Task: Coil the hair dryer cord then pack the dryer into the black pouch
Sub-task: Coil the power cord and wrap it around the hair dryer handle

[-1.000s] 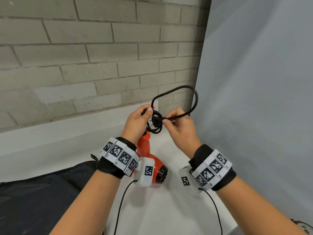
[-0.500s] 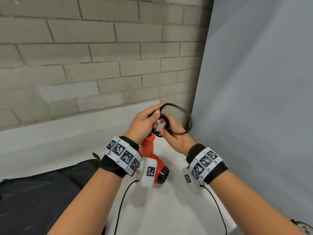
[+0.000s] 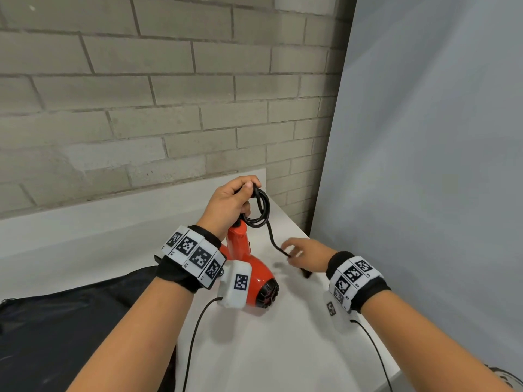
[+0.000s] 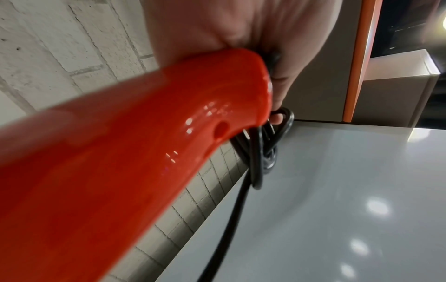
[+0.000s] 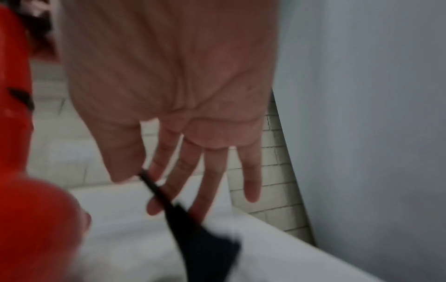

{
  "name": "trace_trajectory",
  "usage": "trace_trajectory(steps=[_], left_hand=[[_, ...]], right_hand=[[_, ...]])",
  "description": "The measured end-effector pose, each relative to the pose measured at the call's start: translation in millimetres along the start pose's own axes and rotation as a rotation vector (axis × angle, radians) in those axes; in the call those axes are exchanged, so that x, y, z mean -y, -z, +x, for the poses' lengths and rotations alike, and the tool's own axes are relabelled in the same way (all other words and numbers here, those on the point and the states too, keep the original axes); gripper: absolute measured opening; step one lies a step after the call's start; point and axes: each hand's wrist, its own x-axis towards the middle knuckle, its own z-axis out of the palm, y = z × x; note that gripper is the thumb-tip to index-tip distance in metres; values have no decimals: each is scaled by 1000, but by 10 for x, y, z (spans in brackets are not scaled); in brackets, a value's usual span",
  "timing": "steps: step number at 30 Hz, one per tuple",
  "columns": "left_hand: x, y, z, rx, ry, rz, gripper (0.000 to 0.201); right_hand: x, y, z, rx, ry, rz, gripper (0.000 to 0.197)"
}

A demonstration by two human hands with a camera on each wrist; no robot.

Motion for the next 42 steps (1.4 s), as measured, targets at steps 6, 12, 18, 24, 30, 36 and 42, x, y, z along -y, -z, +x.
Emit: trace_trajectory(steps=[6,12,18,24,30,36,42], left_hand=[[2,-40,14,37,-11,9,29],[-10,-15,-13,-21,29,-4,13],[-62,6,-9,92,77,135,19],[-107,33,-12,192,68,197,35],[-130,-1,-45,265,55,234,29],[-55,-23,42,12,84,139,15],[-17,-53,79,-59,79,134,15]], right_hand=[[468,30,19,-67,384,392,26],[497,217,8,-393,298,493,34],[726,624,-130,-803,377,460,25],[999,732,-330,-841,627,400,20],[1063,668,-380,-797,670,406,19],[683,634,-224,-682,517,404,17],[-16,161,44,-347,135,266,27]])
